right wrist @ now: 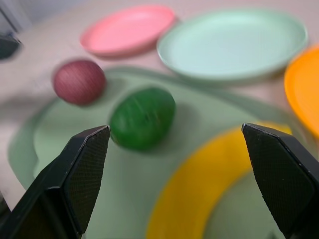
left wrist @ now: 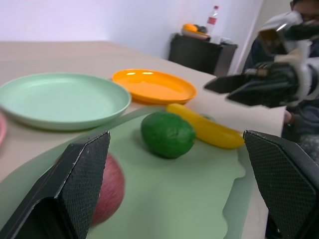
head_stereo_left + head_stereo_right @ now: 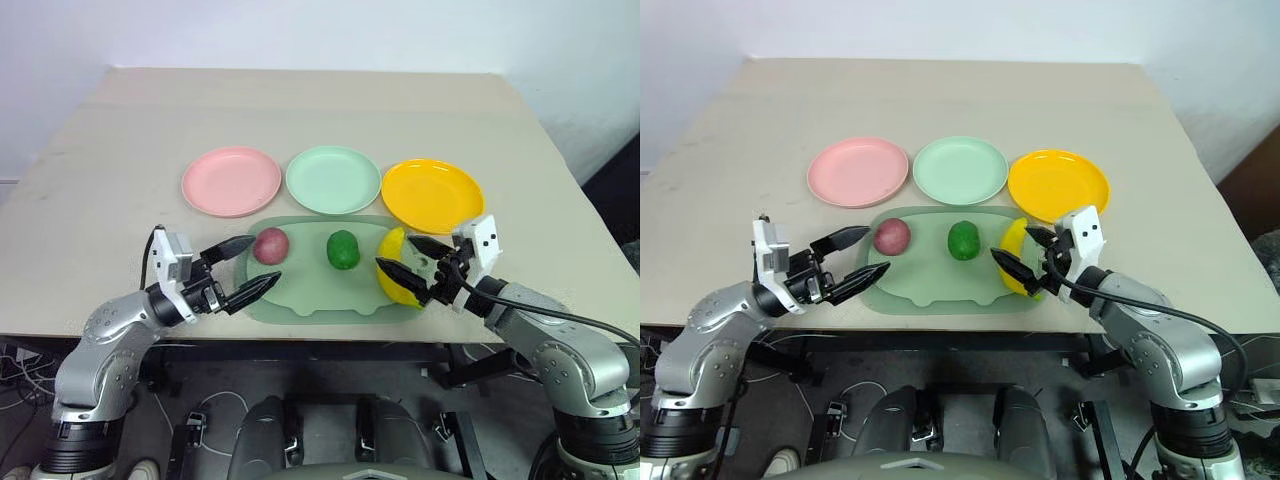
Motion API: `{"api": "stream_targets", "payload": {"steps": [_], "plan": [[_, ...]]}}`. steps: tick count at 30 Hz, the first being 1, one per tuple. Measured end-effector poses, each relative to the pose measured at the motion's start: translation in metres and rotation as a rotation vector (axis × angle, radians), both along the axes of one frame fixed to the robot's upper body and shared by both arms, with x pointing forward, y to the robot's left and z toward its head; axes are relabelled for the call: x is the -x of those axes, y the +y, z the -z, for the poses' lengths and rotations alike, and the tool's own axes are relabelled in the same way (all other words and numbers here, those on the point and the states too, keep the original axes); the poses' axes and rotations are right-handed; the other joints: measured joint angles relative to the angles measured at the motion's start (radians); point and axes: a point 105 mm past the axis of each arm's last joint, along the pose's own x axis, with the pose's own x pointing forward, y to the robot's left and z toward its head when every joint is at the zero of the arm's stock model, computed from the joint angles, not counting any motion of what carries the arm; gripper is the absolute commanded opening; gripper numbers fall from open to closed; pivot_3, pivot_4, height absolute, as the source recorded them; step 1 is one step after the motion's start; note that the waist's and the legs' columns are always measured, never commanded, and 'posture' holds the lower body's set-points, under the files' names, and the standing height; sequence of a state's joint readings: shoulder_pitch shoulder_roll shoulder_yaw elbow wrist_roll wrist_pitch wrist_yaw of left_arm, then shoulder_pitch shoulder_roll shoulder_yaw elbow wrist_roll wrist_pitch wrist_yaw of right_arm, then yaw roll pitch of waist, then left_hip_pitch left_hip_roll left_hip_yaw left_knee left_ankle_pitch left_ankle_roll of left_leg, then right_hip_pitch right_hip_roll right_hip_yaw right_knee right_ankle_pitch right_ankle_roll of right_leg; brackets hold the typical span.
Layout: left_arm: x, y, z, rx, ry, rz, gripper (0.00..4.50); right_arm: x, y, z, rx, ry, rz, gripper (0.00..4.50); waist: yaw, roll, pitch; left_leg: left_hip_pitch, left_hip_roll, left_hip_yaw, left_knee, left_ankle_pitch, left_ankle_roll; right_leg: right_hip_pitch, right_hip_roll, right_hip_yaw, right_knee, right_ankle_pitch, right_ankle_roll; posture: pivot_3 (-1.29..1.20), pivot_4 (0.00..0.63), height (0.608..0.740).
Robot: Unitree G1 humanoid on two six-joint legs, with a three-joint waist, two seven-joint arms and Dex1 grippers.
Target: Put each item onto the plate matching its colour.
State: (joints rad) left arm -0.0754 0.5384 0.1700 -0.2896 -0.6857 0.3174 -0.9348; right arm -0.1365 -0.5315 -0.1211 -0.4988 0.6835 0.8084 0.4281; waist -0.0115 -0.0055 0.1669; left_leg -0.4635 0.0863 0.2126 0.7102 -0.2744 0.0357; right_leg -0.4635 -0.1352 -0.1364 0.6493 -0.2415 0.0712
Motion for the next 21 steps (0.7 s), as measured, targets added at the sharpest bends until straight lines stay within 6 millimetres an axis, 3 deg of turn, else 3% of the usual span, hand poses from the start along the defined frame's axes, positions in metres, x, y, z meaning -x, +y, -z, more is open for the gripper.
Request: {"api": "stream_targets", "payload": {"steps": [12, 19, 21], "plan": [[-0.009, -0.004, 0.009, 0.007, -0.002, 0.025, 4.49, -0.003, 0.009, 0.029, 0.108, 0.182, 0.104, 4.5, -0.003, 0.0, 0.0, 0.0, 0.0, 0.0, 0.0, 0.0, 0.0, 0.0, 0.0, 0.0, 0.0, 0.0, 0.0, 0.0, 0.15, 0.695], [-0.011, -0.004, 0.015, 0.001, 0.004, 0.025, 4.49, -0.006, 0.017, 0.032, 0.155, 0.212, 0.118, 4.5, -0.003, 0.0, 0.0, -0.001, 0.0, 0.0, 0.0, 0.0, 0.0, 0.001, 0.0, 0.0, 0.0, 0.0, 0.0, 0.0, 0.15, 0.695], [-0.012, -0.004, 0.015, 0.002, 0.002, 0.024, 4.5, -0.006, 0.018, 0.033, 0.165, 0.213, 0.124, 4.12, -0.002, 0.0, 0.0, -0.001, 0.0, 0.0, 0.0, 0.0, 0.0, 0.001, 0.0, 0.0, 0.0, 0.0, 0.0, 0.0, 0.15, 0.695]]}}
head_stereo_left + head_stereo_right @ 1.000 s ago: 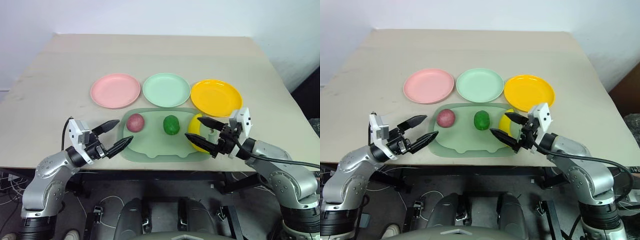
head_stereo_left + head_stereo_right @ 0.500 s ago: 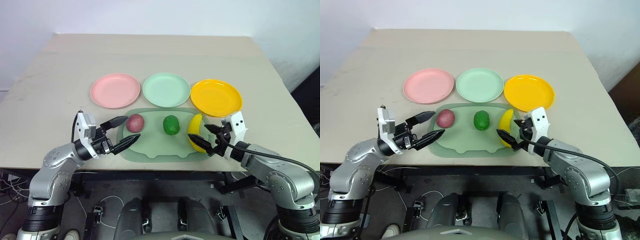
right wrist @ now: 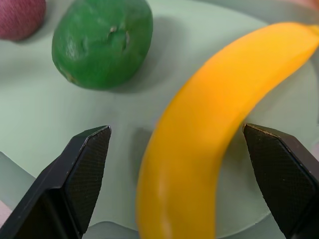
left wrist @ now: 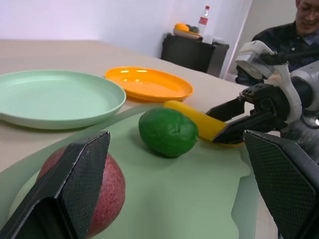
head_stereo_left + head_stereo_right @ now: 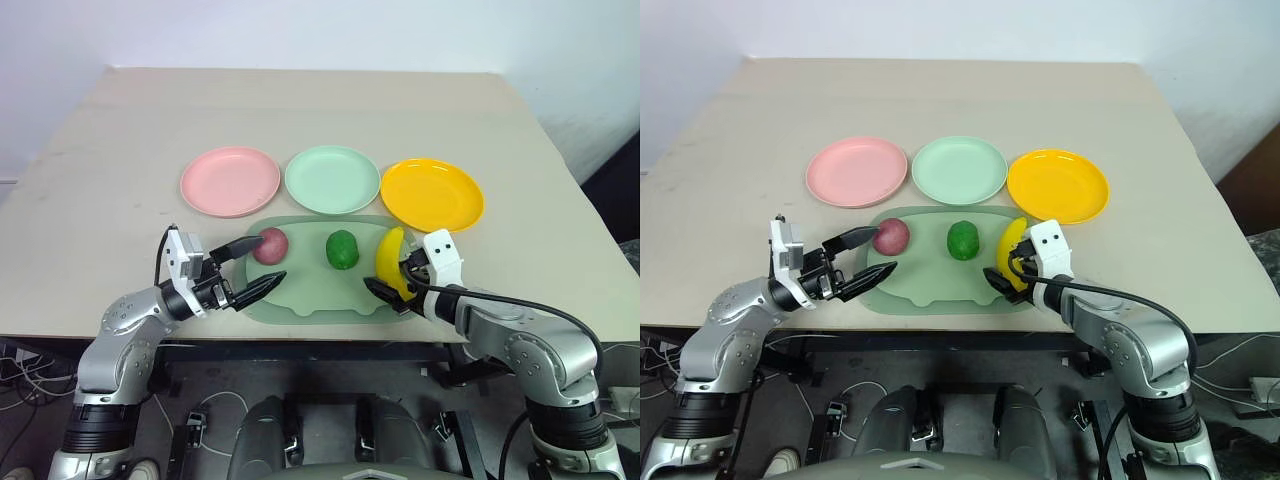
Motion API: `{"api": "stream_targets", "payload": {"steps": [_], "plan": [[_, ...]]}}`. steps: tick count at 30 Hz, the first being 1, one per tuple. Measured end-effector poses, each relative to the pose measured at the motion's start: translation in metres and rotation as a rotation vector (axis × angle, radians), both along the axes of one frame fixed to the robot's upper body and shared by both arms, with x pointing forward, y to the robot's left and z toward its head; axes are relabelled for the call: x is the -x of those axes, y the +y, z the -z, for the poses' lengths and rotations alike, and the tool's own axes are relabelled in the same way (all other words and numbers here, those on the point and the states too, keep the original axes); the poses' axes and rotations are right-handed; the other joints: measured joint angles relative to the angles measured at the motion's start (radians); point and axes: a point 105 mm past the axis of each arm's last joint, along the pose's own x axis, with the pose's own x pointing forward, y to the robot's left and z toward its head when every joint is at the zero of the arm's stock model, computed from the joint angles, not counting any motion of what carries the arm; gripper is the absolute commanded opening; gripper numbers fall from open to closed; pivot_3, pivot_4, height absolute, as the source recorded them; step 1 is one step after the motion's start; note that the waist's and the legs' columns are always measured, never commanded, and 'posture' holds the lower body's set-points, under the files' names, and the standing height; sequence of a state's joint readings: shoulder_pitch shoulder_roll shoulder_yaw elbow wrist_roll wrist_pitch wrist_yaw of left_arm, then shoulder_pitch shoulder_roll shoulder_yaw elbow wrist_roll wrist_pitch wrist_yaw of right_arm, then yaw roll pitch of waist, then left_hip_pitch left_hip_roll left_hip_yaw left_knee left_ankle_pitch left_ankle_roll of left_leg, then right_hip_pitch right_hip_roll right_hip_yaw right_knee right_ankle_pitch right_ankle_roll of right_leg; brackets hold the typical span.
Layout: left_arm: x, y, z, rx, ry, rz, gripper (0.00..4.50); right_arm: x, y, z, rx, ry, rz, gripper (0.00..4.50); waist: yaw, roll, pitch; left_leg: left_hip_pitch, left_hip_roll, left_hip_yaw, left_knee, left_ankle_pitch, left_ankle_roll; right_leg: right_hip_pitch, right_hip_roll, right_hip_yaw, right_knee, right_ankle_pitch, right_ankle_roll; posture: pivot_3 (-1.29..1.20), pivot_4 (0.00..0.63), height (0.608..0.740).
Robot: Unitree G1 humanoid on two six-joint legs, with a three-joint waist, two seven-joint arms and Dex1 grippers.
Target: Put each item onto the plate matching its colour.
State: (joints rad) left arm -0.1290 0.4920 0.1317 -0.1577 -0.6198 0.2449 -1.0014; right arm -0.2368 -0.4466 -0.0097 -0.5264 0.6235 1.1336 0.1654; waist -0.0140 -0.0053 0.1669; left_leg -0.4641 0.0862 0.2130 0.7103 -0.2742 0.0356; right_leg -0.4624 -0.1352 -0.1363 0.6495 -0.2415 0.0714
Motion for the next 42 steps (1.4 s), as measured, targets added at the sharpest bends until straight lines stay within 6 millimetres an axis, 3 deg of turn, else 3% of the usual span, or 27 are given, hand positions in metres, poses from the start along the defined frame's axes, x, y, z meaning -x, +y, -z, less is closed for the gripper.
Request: {"api": "stream_targets", "payload": {"steps": [2, 7, 8, 14, 19, 22, 24, 30, 39, 42], "plan": [[-0.001, 0.0, -0.001, 0.0, -0.008, 0.0, 4.5, 0.0, -0.001, 0.001, 0.012, 0.0, 0.006, 3.62, -0.001, 0.0, 0.0, 0.0, 0.0, 0.0, 0.0, 0.0, 0.0, 0.0, 0.0, 0.0, 0.0, 0.0, 0.0, 0.0, 0.15, 0.695], [-0.001, 0.002, 0.0, -0.004, -0.009, 0.002, 4.5, -0.002, -0.003, 0.003, 0.037, -0.004, 0.018, 1.86, -0.002, 0.0, 0.0, 0.0, 0.0, 0.0, 0.0, 0.0, 0.0, 0.0, 0.0, 0.0, 0.0, 0.0, 0.0, 0.0, 0.15, 0.695], [-0.001, 0.002, 0.0, -0.007, -0.008, 0.002, 4.5, -0.002, -0.003, 0.003, 0.042, -0.006, 0.02, 1.74, -0.003, 0.0, 0.0, 0.0, 0.0, 0.0, 0.0, 0.0, 0.0, 0.0, 0.0, 0.0, 0.0, 0.0, 0.0, 0.0, 0.15, 0.695], [-0.001, 0.003, 0.001, -0.011, -0.007, 0.007, 4.5, -0.001, -0.005, -0.006, -0.007, -0.024, 0.004, 1.74, -0.001, 0.0, 0.0, 0.0, 0.0, 0.0, 0.0, 0.0, 0.0, -0.001, 0.0, 0.0, 0.0, 0.0, 0.0, 0.0, 0.15, 0.695], [-0.001, 0.004, 0.001, -0.011, -0.004, 0.005, 4.5, -0.004, -0.009, -0.051, -0.094, -0.163, -0.038, 1.74, -0.003, 0.0, 0.0, 0.0, 0.0, 0.0, 0.0, 0.0, 0.0, 0.0, 0.0, 0.0, 0.0, 0.0, 0.0, 0.0, 0.15, 0.695], [-0.002, 0.004, 0.0, -0.011, -0.009, 0.005, 4.5, -0.021, -0.012, -0.084, -0.108, -0.261, -0.023, 1.74, -0.006, 0.0, 0.0, 0.001, 0.0, 0.0, 0.0, 0.0, 0.0, -0.001, 0.0, 0.0, 0.0, 0.0, 0.0, 0.0, 0.15, 0.695], [-0.003, 0.004, -0.002, -0.012, -0.014, 0.002, 4.5, -0.037, -0.018, -0.091, -0.106, -0.27, 0.014, 1.74, -0.006, 0.0, 0.0, 0.001, 0.0, 0.0, 0.0, 0.0, 0.0, -0.001, 0.0, 0.0, 0.0, 0.0, 0.0, 0.0, 0.15, 0.695], [0.0, 0.007, 0.0, -0.015, -0.007, -0.034, 4.5, -0.093, -0.052, -0.07, 0.016, -0.229, 0.172, 1.74, -0.007, 0.001, 0.0, -0.001, -0.001, 0.002, 0.0, 0.001, 0.0, 0.0, 0.001, 0.001, 0.002, 0.002, 0.003, 0.0, 0.15, 0.695], [0.004, 0.008, -0.002, -0.018, -0.019, -0.075, 4.5, -0.129, -0.056, -0.049, 0.044, -0.149, 0.173, 1.74, -0.017, 0.002, 0.001, -0.001, -0.001, 0.003, 0.0, 0.002, 0.001, -0.001, 0.001, 0.001, 0.003, 0.002, 0.004, 0.0, 0.15, 0.695], [0.006, 0.008, -0.003, -0.019, -0.02, -0.089, 4.5, -0.132, -0.054, -0.043, 0.049, -0.124, 0.159, 2.74, -0.022, 0.002, 0.001, -0.001, -0.001, 0.003, 0.0, 0.002, 0.001, -0.001, 0.001, 0.001, 0.004, 0.002, 0.004, 0.0, 0.15, 0.695]]}}
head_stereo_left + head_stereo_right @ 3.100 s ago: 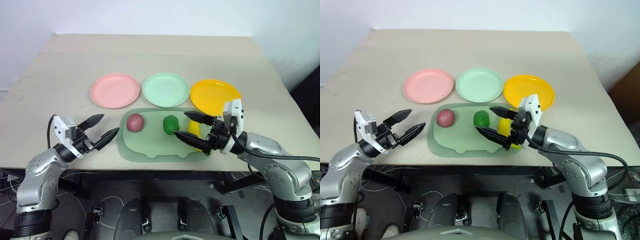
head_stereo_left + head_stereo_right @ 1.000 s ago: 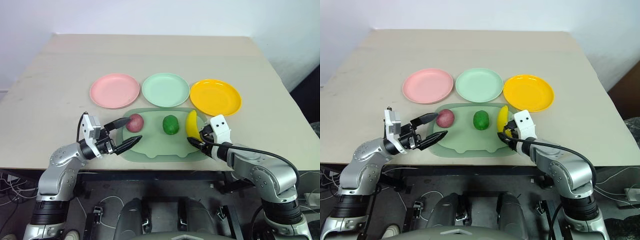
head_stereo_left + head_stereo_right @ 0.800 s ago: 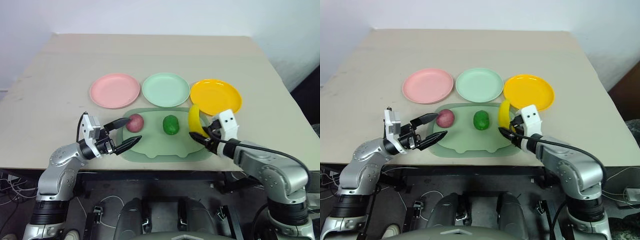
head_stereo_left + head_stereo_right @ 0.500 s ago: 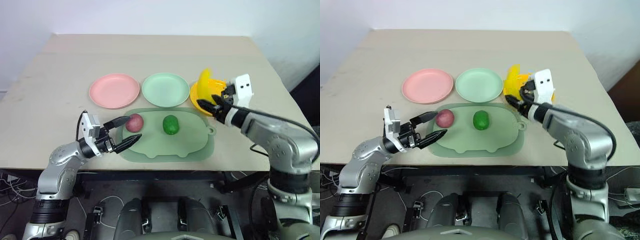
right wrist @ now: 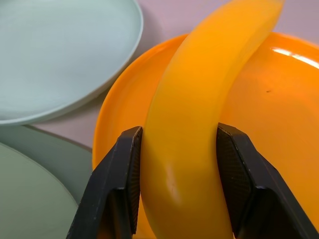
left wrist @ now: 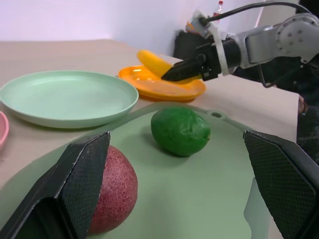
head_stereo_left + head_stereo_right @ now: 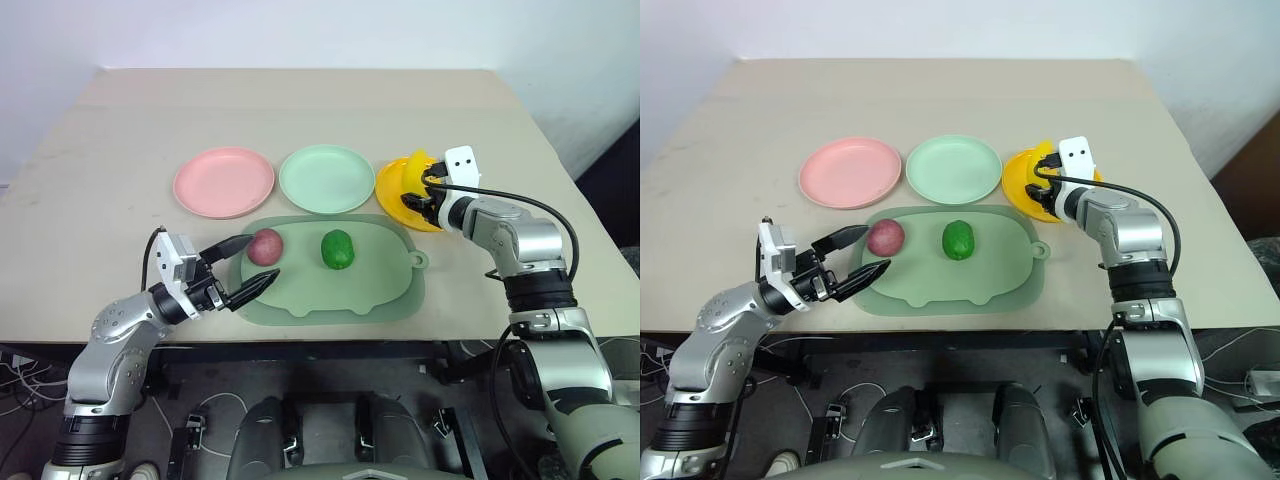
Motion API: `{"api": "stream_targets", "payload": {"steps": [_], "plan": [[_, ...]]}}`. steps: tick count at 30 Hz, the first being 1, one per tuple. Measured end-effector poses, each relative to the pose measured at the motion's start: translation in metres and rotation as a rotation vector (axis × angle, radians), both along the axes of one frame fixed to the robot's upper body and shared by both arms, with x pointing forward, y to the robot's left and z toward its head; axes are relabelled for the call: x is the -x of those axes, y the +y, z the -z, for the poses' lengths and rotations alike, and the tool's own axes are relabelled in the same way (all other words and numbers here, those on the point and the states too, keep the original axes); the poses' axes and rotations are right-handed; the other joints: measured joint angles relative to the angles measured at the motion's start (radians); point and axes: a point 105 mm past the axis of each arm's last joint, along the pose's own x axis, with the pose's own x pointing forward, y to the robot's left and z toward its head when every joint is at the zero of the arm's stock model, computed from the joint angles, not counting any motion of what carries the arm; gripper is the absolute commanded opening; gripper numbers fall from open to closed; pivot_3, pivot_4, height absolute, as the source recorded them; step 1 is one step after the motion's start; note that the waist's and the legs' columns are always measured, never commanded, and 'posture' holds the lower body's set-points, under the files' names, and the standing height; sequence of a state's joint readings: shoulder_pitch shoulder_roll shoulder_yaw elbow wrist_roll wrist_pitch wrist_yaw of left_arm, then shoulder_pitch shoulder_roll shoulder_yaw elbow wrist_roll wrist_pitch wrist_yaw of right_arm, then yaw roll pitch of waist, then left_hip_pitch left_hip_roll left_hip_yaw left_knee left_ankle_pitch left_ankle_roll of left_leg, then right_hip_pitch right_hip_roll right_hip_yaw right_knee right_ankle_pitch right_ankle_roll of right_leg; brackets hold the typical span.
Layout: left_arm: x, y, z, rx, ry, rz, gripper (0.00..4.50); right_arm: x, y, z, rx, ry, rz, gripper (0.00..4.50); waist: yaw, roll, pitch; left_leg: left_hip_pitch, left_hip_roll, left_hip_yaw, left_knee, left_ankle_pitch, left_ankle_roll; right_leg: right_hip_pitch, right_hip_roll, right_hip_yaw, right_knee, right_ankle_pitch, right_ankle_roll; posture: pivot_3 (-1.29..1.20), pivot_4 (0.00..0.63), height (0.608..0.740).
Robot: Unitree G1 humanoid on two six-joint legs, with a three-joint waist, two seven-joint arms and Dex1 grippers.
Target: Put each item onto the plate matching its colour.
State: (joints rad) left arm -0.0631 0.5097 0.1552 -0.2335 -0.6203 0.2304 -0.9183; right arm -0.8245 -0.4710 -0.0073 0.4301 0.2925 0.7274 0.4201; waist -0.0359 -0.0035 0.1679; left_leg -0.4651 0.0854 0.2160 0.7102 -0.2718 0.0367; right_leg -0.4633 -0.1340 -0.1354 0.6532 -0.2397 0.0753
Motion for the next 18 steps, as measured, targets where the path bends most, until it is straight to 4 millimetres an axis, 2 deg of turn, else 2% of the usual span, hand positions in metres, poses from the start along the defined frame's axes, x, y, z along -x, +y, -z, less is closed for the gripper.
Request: {"api": "stream_targets", "payload": {"steps": [5, 9, 12, 15, 18], "plan": [[0.003, 0.0, 0.0, -0.007, 0.005, -0.013, 4.5, -0.001, -0.001, 0.001, 0.016, -0.001, 0.0, 4.45, -0.009, 0.0, 0.0, 0.0, 0.0, 0.0, 0.0, -0.001, -0.002, 0.0, 0.0, 0.0, 0.001, 0.0, 0.0, 0.0, 0.15, 0.695], [0.003, 0.002, -0.002, -0.021, 0.003, -0.021, 4.5, 0.001, -0.001, -0.001, 0.022, -0.004, -0.017, 4.45, -0.008, 0.001, 0.0, 0.0, 0.0, 0.0, 0.0, -0.001, -0.003, -0.001, 0.0, 0.0, 0.001, 0.0, 0.0, 0.0, 0.15, 0.695], [0.002, 0.005, -0.005, -0.028, -0.003, -0.033, 4.5, 0.013, 0.007, -0.02, -0.024, -0.062, -0.076, 4.45, -0.007, 0.001, 0.001, -0.001, 0.001, 0.0, 0.0, -0.001, -0.003, -0.002, 0.0, 0.001, 0.001, 0.0, 0.0, 0.0, 0.15, 0.695], [0.001, 0.005, -0.006, -0.03, -0.007, -0.031, 4.5, 0.035, 0.023, -0.042, -0.115, -0.111, -0.174, 4.45, -0.007, 0.001, 0.001, -0.001, 0.001, -0.001, 0.0, -0.001, -0.003, -0.002, 0.0, 0.001, 0.001, 0.0, 0.0, 0.0, 0.15, 0.695], [0.001, 0.006, -0.006, -0.031, -0.006, -0.028, 4.5, 0.062, 0.052, -0.045, -0.197, -0.096, -0.299, 4.45, -0.008, 0.001, 0.0, 0.0, 0.001, -0.001, 0.0, -0.001, -0.003, -0.001, 0.0, 0.001, 0.001, 0.0, 0.0, 0.0, 0.15, 0.695]]}}
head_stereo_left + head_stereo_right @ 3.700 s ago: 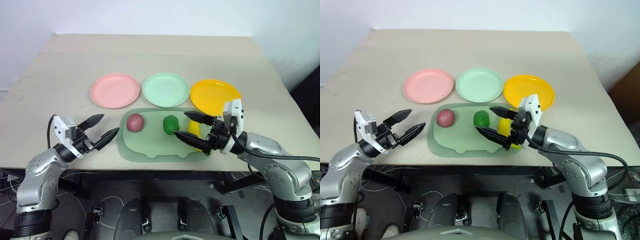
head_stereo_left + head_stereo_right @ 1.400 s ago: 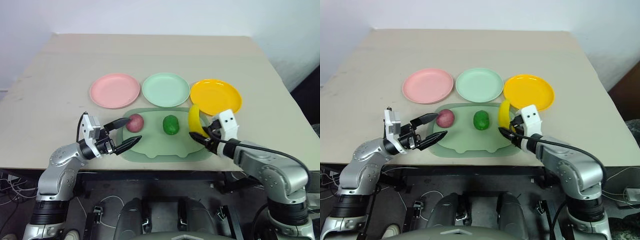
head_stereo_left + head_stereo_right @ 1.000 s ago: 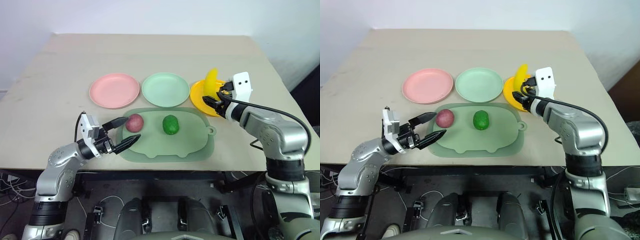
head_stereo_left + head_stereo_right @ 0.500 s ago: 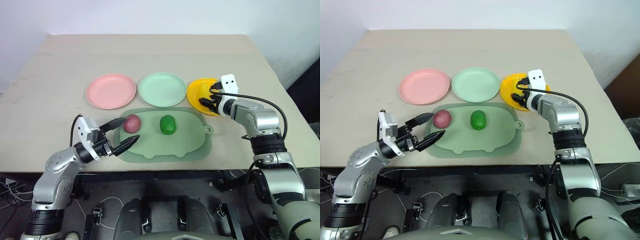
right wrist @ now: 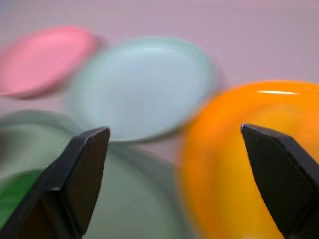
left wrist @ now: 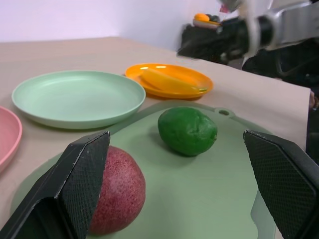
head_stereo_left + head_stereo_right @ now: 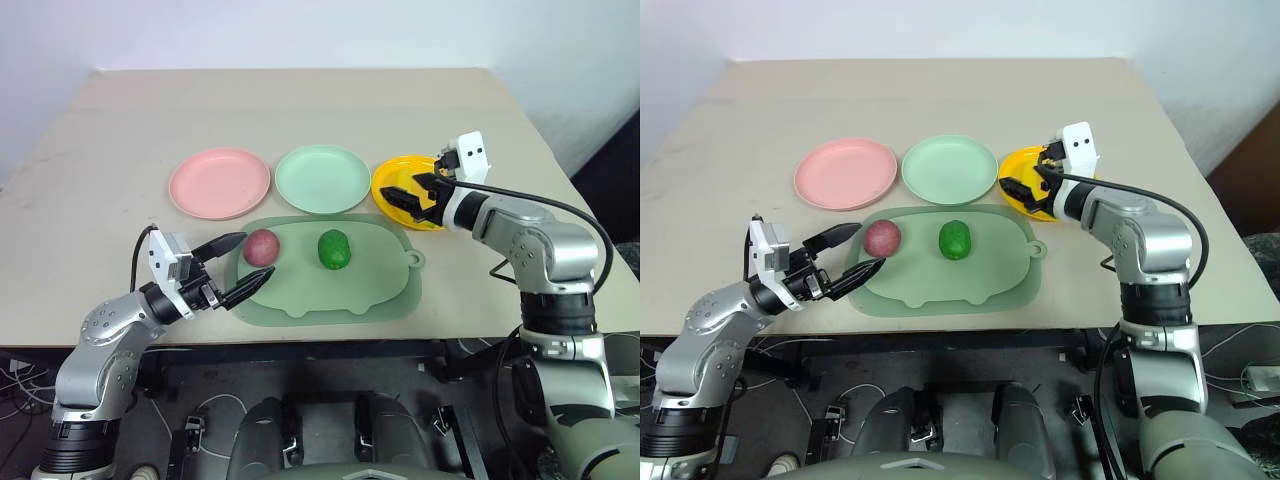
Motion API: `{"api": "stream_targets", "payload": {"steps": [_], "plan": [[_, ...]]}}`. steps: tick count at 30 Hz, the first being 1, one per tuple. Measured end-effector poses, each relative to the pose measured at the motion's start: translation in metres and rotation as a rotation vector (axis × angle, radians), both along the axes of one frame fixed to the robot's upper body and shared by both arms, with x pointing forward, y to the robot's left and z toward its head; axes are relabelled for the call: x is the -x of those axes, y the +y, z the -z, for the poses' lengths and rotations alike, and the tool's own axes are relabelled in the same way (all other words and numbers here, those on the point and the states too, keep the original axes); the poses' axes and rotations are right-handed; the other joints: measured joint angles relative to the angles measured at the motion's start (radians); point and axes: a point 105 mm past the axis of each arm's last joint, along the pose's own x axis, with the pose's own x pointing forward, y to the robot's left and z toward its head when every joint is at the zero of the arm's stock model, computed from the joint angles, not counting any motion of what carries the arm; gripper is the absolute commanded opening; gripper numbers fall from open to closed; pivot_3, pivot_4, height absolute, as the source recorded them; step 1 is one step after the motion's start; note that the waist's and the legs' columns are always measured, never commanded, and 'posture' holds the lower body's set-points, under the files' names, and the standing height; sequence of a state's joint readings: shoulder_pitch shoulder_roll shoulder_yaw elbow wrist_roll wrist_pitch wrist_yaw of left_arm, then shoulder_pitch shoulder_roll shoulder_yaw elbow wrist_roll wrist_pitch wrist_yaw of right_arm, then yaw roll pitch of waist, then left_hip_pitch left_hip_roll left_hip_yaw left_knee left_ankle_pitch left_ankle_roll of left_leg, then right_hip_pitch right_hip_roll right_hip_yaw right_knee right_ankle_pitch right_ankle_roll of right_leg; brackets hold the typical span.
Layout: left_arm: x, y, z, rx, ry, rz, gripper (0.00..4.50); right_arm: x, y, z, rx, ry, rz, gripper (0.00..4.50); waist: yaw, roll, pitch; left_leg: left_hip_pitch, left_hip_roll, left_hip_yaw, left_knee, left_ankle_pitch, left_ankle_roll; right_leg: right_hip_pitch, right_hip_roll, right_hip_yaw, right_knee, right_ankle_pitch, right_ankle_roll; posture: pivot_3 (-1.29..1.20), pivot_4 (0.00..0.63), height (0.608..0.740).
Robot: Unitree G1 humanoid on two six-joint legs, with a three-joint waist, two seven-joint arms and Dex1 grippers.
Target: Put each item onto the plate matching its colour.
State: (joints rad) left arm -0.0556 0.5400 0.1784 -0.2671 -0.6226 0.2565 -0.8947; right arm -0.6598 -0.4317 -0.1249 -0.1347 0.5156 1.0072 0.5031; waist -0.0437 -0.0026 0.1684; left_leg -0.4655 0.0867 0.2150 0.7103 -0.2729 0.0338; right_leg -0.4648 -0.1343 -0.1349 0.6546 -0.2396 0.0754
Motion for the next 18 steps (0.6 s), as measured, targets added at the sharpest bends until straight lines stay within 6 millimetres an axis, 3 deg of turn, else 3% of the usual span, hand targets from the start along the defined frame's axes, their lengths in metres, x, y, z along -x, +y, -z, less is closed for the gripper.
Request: {"api": "stream_targets", "payload": {"steps": [5, 8, 18], "plan": [[-0.001, 0.002, 0.003, 0.001, 0.012, 0.007, 4.5, 0.034, 0.044, 0.018, -0.046, 0.101, -0.14, 4.45, 0.0, 0.0, 0.0, 0.0, 0.0, 0.0, 0.0, 0.0, 0.0, 0.0, 0.0, 0.0, 0.0, 0.0, 0.0, 0.0, 0.15, 0.695], [-0.002, 0.003, 0.002, 0.001, 0.007, 0.008, 4.5, 0.043, 0.056, 0.033, -0.034, 0.169, -0.153, 4.45, 0.003, 0.0, 0.0, 0.0, -0.001, 0.0, 0.0, 0.0, 0.0, 0.0, -0.001, 0.0, 0.0, 0.0, -0.001, 0.0, 0.15, 0.695], [-0.005, 0.004, 0.002, 0.001, 0.005, 0.012, 4.5, 0.034, 0.064, 0.065, 0.025, 0.273, -0.067, 4.45, 0.0, 0.0, 0.0, 0.0, -0.001, 0.001, 0.0, 0.0, 0.0, 0.0, 0.0, 0.0, 0.0, 0.0, -0.001, 0.0, 0.15, 0.695]]}}
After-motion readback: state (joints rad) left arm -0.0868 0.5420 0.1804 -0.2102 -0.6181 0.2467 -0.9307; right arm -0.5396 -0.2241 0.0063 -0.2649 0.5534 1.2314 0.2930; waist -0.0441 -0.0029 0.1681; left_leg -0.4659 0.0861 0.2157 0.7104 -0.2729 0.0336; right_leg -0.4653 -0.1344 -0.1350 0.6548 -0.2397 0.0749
